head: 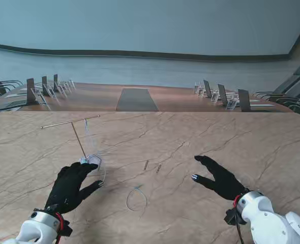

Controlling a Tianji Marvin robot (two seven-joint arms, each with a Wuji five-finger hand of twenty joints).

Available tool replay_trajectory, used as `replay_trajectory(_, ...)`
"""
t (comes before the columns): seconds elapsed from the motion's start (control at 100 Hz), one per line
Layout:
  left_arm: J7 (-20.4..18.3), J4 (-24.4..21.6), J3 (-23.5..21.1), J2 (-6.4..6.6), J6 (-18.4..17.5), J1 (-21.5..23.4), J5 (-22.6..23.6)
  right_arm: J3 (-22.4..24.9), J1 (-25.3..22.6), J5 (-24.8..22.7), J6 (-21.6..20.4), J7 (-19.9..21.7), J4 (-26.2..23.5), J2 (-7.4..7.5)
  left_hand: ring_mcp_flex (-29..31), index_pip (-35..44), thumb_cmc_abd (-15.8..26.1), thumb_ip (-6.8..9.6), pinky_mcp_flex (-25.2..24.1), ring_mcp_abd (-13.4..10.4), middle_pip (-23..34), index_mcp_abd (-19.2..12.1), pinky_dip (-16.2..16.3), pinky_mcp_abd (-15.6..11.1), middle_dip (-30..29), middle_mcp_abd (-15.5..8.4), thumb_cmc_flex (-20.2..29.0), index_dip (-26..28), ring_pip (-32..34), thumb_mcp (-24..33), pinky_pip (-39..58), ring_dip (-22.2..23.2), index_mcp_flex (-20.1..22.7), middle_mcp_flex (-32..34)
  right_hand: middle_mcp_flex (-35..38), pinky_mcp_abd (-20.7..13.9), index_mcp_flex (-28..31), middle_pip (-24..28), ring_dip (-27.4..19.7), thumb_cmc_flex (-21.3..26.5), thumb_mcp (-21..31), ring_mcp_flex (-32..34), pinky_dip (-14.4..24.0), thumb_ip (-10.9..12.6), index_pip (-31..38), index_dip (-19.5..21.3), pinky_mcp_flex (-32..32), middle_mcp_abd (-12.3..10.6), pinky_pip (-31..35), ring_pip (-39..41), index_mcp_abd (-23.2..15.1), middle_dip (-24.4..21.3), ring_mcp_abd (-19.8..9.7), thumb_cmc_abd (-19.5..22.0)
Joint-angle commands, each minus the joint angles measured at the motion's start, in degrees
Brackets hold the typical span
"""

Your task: Take the wired earphone off the rack, coil the cable and place them on the table

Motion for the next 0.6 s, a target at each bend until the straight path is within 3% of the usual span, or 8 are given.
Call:
replay_trajectory(0.0,0.0,-0.1,0.0,-0.15,0.3,0.5,0.0,-0.3,-0.1,0.1,0.5,0.1,-0.3,-0.10,-0.9,-1.0,0.8,1.66,-0.2,-0.4,-0.3,-0.8,0.7,-0.7,-0.3,-0.4,-1.5,-0.1,-0.3,-0.5,-1.3,-0.1,-1.0,-0.7,-1.5,-1.5,0.3,-1.4,-0.9,-1.0,0.1,-2.0,0.3,-0.9,0.0,0.7,-0.7,-0.2,-0.3,-0.8,-1.0,-0.3,-1.5,2.4)
replay_trajectory(0.59,0.1,1.8,1.0,-0.13,-0.3,-1.4,-1.1,-1.5,0.4,-0.7,2.7,1.0,-0.8,0.12,0.1,-0.6,0.9,1.74,0.8,0.2,-0.2,-0.2,1.3,-0.1,-0.1,0.6,-0.7,0.3,0.4,0.0,-0.8,0.4,-0.7,0.4,-1.5,-1.5,0.3,-1.4,-0.8,-0.6,-0.2,-2.0,0.4,-0.8,0.0,2.3,-0.7,-0.1,-0.3,-0.7,-0.9,0.0,-1.4,2.4)
